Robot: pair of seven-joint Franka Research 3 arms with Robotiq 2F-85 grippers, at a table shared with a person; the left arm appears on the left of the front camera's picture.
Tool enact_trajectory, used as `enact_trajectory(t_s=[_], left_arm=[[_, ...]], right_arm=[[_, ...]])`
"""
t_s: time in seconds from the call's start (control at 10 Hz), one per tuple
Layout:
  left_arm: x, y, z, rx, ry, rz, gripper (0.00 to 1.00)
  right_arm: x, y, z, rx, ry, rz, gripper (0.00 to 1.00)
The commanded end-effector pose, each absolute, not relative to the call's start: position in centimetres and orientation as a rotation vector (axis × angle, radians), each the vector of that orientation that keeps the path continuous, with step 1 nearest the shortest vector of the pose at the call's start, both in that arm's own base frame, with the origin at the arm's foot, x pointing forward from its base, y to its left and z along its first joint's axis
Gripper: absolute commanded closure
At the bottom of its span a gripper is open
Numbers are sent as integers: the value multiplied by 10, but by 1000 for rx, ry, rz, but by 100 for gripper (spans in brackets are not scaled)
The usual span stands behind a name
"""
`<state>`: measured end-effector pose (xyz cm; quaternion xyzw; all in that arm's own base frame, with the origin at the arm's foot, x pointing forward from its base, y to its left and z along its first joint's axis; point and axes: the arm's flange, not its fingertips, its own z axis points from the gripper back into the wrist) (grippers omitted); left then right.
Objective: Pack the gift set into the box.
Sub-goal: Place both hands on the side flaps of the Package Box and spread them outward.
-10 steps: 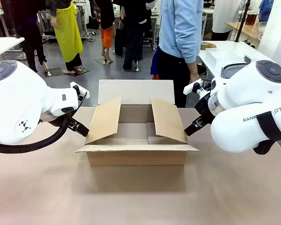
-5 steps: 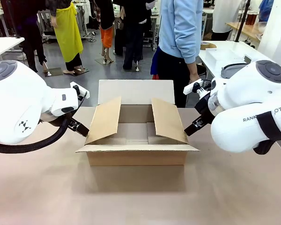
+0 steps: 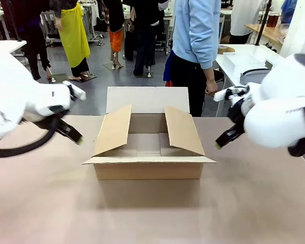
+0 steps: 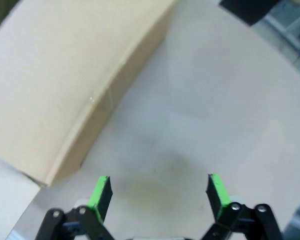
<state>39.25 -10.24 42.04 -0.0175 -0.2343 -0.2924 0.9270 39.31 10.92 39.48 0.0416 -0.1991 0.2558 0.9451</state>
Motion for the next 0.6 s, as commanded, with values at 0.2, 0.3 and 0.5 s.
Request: enact_trajectory(t_s=[0.2, 0.3, 0.5], left_arm=[[297, 46, 495, -463, -576, -278, 0], [292, 88, 501, -679, -555, -216, 0], [285, 199, 468, -1097, -635, 28, 0]], right_arm=[[347, -26, 484, 717, -440, 189, 0], [331, -75, 497, 913, -453, 72, 0], [295, -168, 488, 1171, -602, -171, 0]])
